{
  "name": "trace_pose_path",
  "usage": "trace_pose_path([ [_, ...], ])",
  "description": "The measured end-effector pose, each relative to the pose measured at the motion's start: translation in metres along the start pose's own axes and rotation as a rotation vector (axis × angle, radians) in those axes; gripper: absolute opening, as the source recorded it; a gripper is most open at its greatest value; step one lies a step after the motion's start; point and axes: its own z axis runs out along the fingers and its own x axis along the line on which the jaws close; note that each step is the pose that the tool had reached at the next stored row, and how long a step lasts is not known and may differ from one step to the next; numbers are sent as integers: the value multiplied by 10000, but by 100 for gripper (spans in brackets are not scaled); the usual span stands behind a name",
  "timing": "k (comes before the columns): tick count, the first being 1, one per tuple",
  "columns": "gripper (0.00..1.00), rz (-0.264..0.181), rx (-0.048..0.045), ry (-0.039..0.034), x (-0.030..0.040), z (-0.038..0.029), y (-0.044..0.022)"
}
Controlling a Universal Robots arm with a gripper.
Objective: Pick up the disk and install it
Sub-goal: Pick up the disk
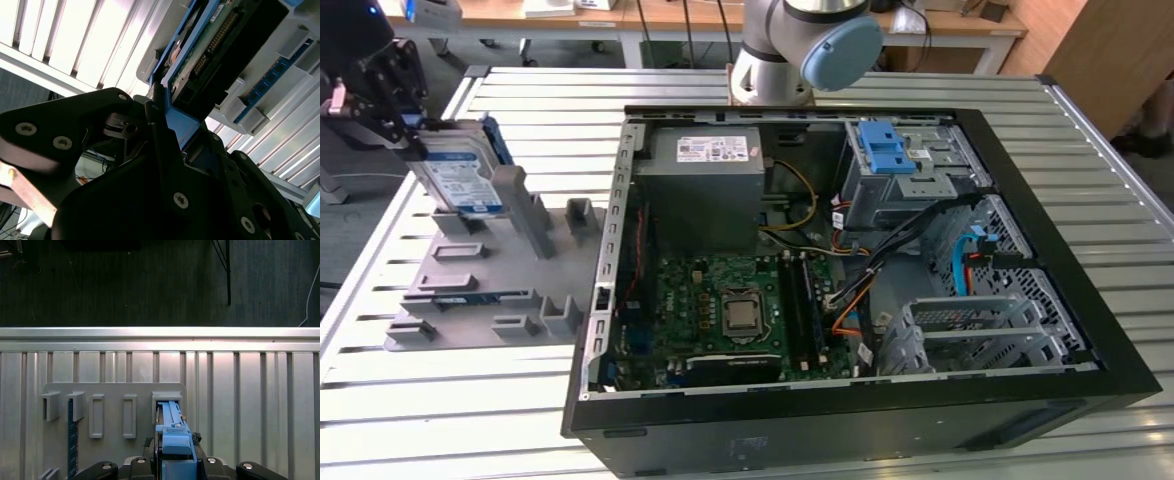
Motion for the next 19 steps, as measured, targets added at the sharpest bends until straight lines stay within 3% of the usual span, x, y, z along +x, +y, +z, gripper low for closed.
trace_pose_path([
  [19, 36, 0, 2, -1, 0, -78, 1],
])
